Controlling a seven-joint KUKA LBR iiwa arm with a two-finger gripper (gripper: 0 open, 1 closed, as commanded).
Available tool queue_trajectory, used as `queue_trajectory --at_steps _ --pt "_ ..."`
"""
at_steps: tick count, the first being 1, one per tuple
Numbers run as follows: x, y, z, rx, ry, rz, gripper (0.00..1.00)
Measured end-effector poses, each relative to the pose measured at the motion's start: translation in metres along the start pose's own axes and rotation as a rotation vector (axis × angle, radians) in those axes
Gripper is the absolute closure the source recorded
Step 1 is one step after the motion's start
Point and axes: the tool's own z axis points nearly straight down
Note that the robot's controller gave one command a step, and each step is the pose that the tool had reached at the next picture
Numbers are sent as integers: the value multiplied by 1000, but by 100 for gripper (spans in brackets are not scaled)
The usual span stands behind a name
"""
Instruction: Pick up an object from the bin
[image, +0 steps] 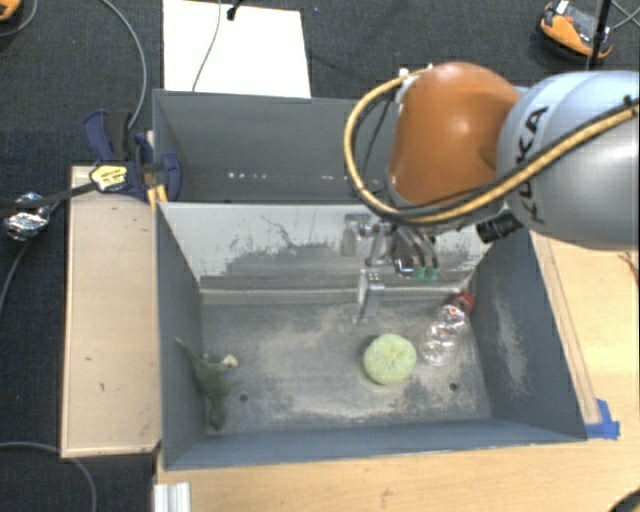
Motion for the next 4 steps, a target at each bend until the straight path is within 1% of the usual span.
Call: queue_trajectory --at_steps 1,2,3,4 --pt "-1 -1 -5 -1 -8 2 0" --pt "4 -41 70 0 -9 -45 0" --pt "6 -63 131 4 1 -129 0" --pt "66 -100 107 -1 -10 -163 0"
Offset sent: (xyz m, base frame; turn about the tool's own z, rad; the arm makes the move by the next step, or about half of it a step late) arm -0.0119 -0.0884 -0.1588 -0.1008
